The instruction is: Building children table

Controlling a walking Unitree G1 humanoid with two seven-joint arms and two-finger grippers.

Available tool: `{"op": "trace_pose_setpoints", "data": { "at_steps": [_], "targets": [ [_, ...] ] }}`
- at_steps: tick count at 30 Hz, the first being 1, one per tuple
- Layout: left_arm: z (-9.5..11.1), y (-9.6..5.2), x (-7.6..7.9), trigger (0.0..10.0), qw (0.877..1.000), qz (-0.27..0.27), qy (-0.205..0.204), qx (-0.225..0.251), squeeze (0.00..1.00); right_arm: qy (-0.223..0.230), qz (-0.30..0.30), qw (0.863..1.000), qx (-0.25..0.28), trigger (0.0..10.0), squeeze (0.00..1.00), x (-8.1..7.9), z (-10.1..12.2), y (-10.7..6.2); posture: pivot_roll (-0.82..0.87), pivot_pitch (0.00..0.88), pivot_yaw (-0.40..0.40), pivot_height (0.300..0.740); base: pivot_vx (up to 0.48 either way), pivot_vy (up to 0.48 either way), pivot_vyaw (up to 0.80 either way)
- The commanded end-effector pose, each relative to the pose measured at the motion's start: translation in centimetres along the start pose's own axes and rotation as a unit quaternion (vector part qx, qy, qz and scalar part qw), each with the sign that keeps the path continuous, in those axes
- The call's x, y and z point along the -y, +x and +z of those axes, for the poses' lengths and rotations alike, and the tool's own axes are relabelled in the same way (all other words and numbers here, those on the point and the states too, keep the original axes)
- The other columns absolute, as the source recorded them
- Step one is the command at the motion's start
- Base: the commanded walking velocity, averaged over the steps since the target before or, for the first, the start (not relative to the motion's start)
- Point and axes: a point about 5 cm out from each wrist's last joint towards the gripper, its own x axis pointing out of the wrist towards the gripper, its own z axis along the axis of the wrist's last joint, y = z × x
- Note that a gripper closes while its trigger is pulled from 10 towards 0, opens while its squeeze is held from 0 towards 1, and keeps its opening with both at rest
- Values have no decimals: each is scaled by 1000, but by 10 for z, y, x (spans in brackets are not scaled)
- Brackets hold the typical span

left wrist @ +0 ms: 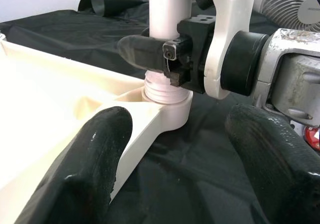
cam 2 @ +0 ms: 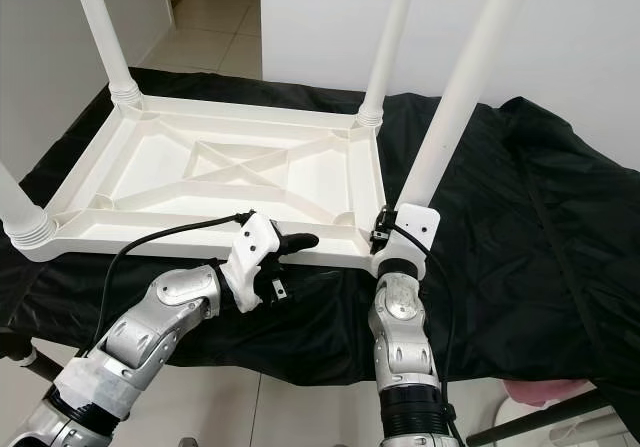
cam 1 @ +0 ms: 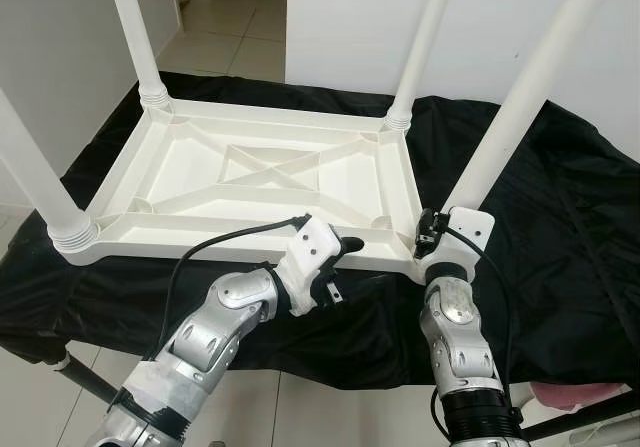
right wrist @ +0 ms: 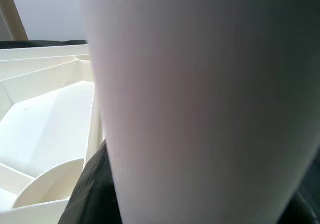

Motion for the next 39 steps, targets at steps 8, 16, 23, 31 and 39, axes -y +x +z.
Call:
{"op": "trace_pose_setpoints", "data": {
  "at_steps": [8,16,23,31,39],
  "targets": [
    [2,1,1,10000,999,-32,4,-2,0,32,73,997,20,10000,1000,4,8,6,-17,0,-68,740,0,0,0],
    [2,1,1,10000,999,-32,5,-2,0,-15,268,963,24,10000,0,25,7,5,-20,0,-58,740,0,0,0],
    [1,3,3,10000,999,-41,8,-5,0,-49,345,937,18,10000,0,35,9,16,-26,0,-48,740,0,0,0],
    [4,3,-2,10000,999,-43,17,-6,0,-44,387,921,-11,10000,0,41,5,30,-8,0,-41,740,0,0,0],
    [4,6,3,10000,999,-47,18,-4,0,-45,419,907,-25,1882,0,43,2,34,3,0,-45,740,0,0,0]
  ]
}}
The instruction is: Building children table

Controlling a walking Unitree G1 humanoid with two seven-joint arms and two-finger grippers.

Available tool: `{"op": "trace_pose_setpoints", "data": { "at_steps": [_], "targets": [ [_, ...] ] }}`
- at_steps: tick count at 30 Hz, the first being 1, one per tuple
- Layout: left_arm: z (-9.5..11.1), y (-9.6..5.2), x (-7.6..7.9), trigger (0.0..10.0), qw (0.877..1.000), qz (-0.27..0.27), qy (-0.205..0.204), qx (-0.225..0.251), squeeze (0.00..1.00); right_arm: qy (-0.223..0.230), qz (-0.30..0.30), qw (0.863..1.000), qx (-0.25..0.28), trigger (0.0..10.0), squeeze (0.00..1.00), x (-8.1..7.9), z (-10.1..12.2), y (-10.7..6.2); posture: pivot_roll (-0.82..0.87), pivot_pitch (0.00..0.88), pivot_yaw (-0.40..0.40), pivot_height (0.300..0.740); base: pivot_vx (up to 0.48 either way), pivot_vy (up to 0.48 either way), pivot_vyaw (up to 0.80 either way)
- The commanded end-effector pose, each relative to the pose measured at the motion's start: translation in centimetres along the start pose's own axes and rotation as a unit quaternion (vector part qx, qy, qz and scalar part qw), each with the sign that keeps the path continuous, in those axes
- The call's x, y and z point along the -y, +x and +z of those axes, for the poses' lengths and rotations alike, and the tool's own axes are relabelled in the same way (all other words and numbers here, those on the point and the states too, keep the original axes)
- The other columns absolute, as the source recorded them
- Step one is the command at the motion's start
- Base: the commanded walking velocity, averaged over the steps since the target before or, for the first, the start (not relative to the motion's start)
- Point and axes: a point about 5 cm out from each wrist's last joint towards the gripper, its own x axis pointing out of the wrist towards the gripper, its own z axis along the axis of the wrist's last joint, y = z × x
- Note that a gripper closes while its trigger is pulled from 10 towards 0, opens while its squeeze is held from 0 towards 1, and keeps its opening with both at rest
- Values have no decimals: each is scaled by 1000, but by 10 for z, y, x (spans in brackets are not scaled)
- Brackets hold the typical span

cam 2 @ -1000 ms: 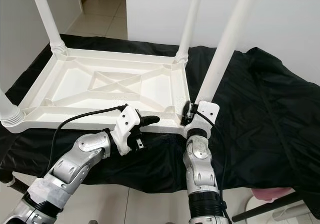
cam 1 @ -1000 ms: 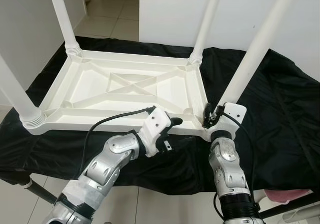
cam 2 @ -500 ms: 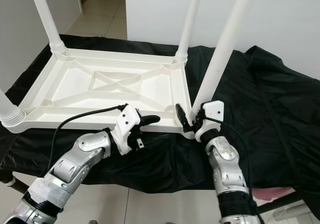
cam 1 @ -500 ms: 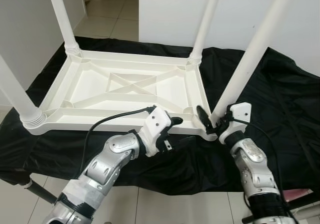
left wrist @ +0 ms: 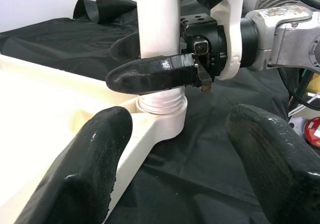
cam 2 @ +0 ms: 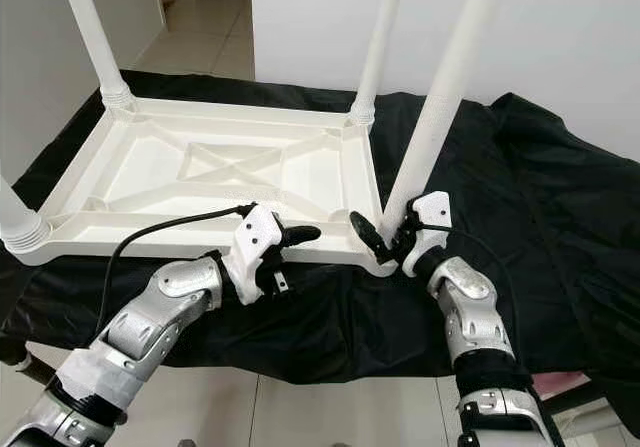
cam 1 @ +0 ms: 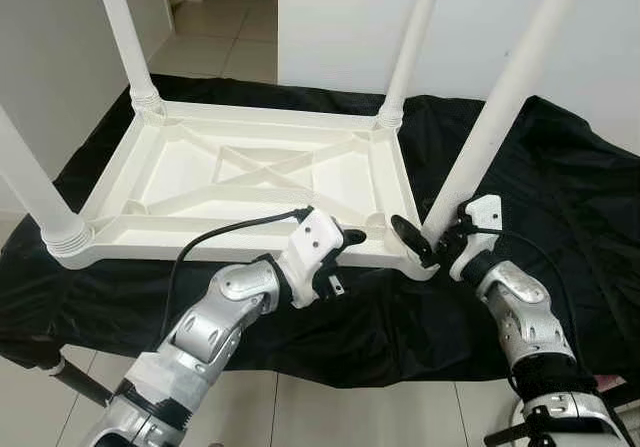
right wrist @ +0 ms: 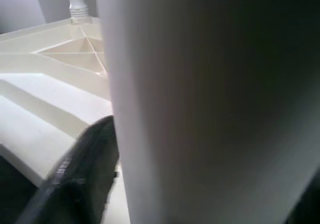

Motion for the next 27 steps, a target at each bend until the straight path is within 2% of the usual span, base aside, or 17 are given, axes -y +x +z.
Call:
{"op": "trace_pose_setpoints", "data": {
  "at_steps": [1,2,3,12,13,14,19,21,24,27],
  "targets": [
    [-1,3,6,10000,999,-44,8,-6,0,-1,7,1000,-2,549,0,2,-2,0,3,0,-45,740,0,0,0],
    [-1,3,6,10000,999,-44,8,-6,0,-1,7,1000,-2,549,0,2,-2,0,3,0,-45,740,0,0,0],
    [-1,3,7,10000,999,-45,7,-6,0,1,9,1000,-3,0,0,2,-2,0,3,0,-45,740,0,0,0],
    [-3,4,9,10000,999,-50,7,-8,0,12,19,1000,-5,0,0,0,-9,0,3,0,-53,740,0,0,0],
    [-3,4,9,10000,999,-51,7,-8,0,20,15,1000,-1,7255,0,0,-9,0,2,0,-55,740,0,0,0],
    [-4,4,10,10000,999,-52,7,-8,0,28,11,1000,3,10000,0,-2,-9,0,-1,0,-58,740,0,0,0],
    [-4,5,11,10000,999,-53,7,-8,0,31,-1,999,9,10000,0,-7,-8,2,-2,0,-59,740,0,0,0],
    [-4,5,11,10000,999,-53,6,-8,0,30,-15,999,11,10000,0,-9,-8,4,-5,0,-61,740,0,0,0],
    [-5,5,12,10000,998,-54,5,-8,0,25,-66,997,2,10000,0,-16,-12,8,-9,0,-57,740,0,0,0],
    [-5,5,12,10000,998,-55,5,-8,0,21,-77,997,-2,10000,0,-18,-13,9,-9,0,-57,740,0,0,0]
  ]
}}
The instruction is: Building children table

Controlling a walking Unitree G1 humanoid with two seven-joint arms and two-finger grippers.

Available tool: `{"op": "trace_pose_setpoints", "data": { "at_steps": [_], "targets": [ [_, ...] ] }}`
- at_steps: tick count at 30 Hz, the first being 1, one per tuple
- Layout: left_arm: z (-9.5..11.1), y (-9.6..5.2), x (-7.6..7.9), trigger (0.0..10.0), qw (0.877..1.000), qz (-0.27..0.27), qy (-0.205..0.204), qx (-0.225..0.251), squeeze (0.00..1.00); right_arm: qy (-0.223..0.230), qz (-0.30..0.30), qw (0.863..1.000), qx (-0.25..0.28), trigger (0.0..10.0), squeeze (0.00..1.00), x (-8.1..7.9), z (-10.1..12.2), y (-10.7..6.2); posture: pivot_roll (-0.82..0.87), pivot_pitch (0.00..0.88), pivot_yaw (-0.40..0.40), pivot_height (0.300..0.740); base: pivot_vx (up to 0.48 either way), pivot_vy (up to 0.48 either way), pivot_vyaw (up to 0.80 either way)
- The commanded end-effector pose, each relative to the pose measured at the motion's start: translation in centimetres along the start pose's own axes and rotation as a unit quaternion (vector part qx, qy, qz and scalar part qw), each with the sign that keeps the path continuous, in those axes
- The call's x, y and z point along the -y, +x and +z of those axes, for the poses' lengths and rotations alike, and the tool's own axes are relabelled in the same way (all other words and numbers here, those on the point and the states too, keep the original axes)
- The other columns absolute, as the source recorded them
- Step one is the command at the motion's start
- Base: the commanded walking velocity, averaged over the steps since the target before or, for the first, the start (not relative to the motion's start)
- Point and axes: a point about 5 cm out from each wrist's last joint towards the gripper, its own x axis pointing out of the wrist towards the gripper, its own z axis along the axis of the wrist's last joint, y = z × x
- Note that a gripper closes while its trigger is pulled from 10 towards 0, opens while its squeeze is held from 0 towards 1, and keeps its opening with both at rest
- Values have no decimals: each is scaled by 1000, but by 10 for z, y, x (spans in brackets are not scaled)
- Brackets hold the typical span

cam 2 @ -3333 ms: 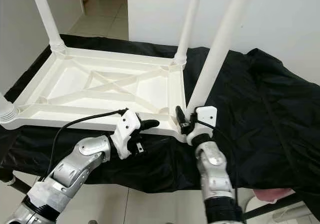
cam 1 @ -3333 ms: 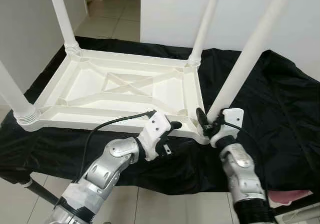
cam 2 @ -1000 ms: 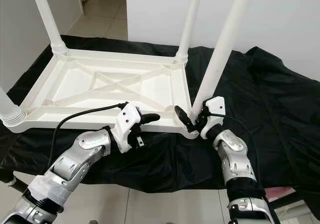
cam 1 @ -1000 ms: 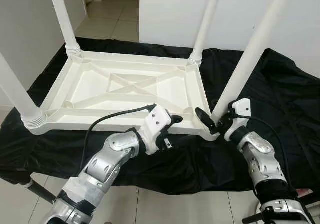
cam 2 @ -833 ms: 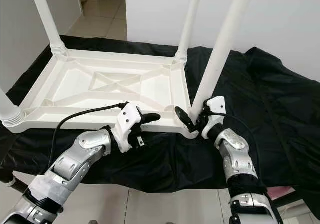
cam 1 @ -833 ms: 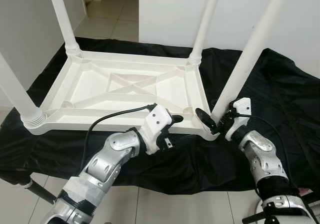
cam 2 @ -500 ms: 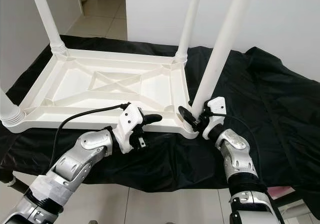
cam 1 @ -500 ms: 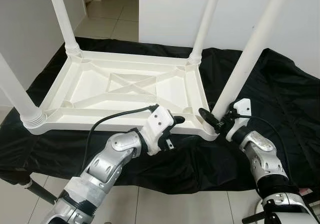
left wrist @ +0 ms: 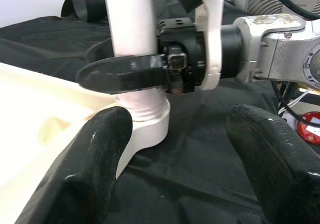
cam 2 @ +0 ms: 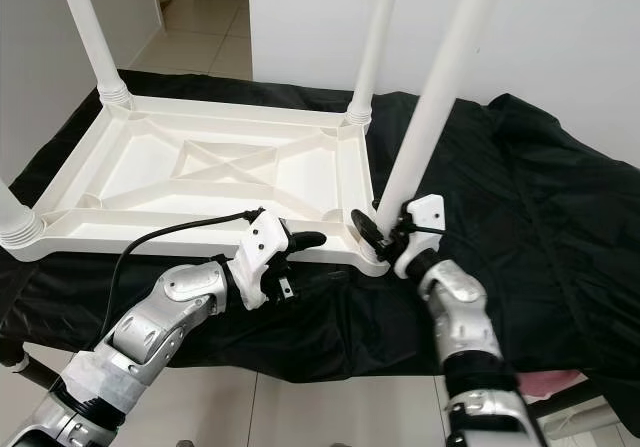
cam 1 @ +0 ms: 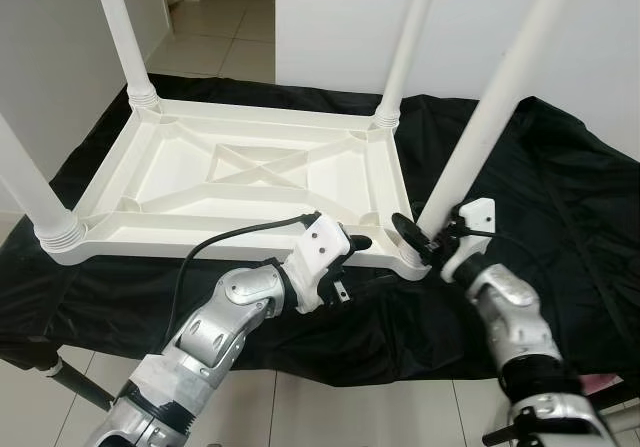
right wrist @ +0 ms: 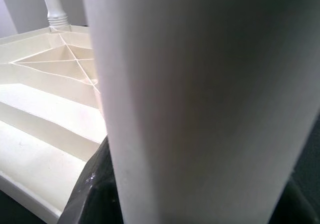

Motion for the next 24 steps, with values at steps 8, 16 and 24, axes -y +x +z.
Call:
{"op": "trace_pose_setpoints", "data": {
  "at_steps": [8,16,24],
  "targets": [
    [-4,0,7,10000,999,-48,3,-11,0,28,-146,989,-9,10000,0,-13,-7,-7,-8,0,-47,740,0,0,0],
    [-5,-3,5,10000,999,-44,5,-13,0,32,-358,933,-12,10000,0,-15,-14,-20,1,0,-51,740,0,0,0],
    [-4,-3,5,10000,999,-41,5,-13,0,60,-372,926,-10,10000,0,-34,-14,-14,3,0,-47,740,0,0,0]
  ]
}}
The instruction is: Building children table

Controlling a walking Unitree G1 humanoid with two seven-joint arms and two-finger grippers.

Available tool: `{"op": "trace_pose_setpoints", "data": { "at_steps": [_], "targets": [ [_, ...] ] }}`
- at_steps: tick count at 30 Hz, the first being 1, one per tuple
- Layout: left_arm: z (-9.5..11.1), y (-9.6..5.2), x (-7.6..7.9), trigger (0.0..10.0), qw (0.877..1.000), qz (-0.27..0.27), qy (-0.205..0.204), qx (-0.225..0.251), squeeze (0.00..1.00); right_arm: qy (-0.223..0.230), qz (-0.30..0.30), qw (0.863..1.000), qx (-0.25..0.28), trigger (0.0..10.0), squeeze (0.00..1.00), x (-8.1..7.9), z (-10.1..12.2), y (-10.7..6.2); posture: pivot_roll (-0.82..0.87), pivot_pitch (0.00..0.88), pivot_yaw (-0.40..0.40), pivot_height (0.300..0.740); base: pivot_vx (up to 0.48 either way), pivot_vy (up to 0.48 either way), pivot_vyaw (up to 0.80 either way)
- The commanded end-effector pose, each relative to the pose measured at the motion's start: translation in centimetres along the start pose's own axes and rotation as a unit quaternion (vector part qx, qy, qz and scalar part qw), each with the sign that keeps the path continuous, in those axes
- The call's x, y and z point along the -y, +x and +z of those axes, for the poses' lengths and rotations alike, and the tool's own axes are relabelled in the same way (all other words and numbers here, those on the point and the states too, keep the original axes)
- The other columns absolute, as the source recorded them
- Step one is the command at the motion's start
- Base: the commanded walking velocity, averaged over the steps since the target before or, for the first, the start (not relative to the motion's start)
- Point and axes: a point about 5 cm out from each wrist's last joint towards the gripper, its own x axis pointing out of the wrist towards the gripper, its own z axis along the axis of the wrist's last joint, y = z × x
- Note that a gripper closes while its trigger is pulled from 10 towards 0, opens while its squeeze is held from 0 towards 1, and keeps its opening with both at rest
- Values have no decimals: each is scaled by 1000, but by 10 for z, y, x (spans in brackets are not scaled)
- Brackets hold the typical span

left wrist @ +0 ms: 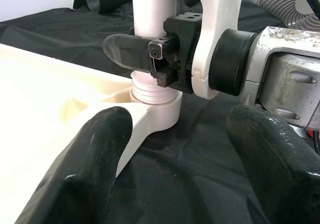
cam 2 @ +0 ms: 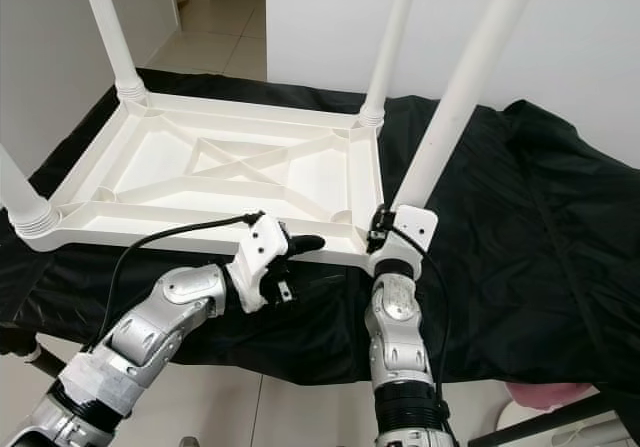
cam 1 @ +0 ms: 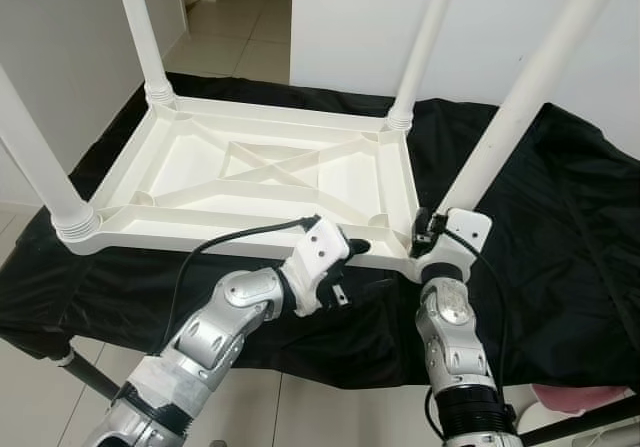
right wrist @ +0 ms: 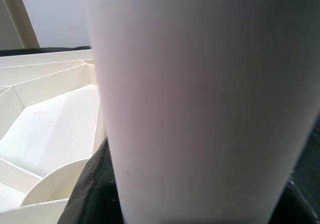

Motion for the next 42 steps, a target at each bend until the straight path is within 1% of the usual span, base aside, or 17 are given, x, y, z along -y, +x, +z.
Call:
{"op": "trace_pose_setpoints", "data": {
  "at_steps": [1,6,7,8,15,16,17,18,21,23,25,29,30,31,33,36,42],
  "targets": [
    [-1,-1,4,10000,999,-39,5,-5,0,9,-20,999,-35,10000,0,5,-13,-7,4,0,-48,740,0,0,0],
    [-1,-1,3,10000,999,-35,3,-4,0,6,-14,999,-30,10000,0,3,-11,-8,4,0,-49,740,0,0,0],
    [-1,-1,3,10000,999,-34,3,-4,0,11,-12,1000,-27,10000,918,2,-10,-9,4,0,-48,740,0,0,0],
    [-1,-2,3,10000,999,-33,3,-4,0,12,-6,1000,-16,10000,1000,3,-7,-9,4,0,-50,740,0,0,0],
    [2,-3,0,10000,1000,-22,9,0,0,19,39,999,23,10000,1000,14,2,-11,3,0,-49,740,0,0,0],
    [2,-4,-1,10000,1000,-23,9,0,0,17,52,998,29,10000,380,19,2,-12,1,0,-50,740,0,0,0],
    [2,-4,-1,10000,1000,-23,9,0,0,17,52,998,29,10000,380,19,2,-12,1,0,-50,740,0,0,0],
    [2,-4,-1,10000,1000,-23,8,0,0,15,67,997,32,10000,0,23,2,-13,1,0,-50,740,0,0,0],
    [2,-5,-2,10000,1000,-22,7,-1,0,16,104,994,34,10000,0,36,1,-13,0,0,-50,740,0,0,0],
    [2,-5,-2,10000,1000,-22,7,-1,0,16,104,994,34,10000,0,36,1,-13,0,0,-50,740,0,0,0],
    [0,-7,-3,10000,1000,-19,6,-2,0,5,159,987,36,10000,0,42,1,-13,-5,0,-53,740,0,0,0],
    [-2,-7,-3,10000,1000,-17,6,-3,0,0,176,984,34,10000,0,44,1,-13,-7,0,-52,740,0,0,0],
    [-9,-8,-2,10000,1000,-12,18,-18,0,-18,243,970,27,10000,0,44,-3,-14,-7,0,-51,740,0,0,0],
    [-9,-8,-2,10000,1000,-12,18,-18,0,-18,243,970,27,10000,0,44,-3,-14,-7,0,-51,740,0,0,0],
    [-13,-10,-2,10000,999,-7,30,-27,0,-28,275,961,24,10000,0,46,-4,-13,-6,0,-51,740,0,0,0],
    [-14,-11,-3,10000,999,-6,37,-30,0,-30,281,959,23,10000,0,46,-3,-12,-5,0,-50,740,0,0,0],
    [-12,-11,-6,10000,999,-6,41,-32,0,-55,352,934,15,10000,0,42,1,3,-7,0,-43,740,0,0,0]
  ]
}}
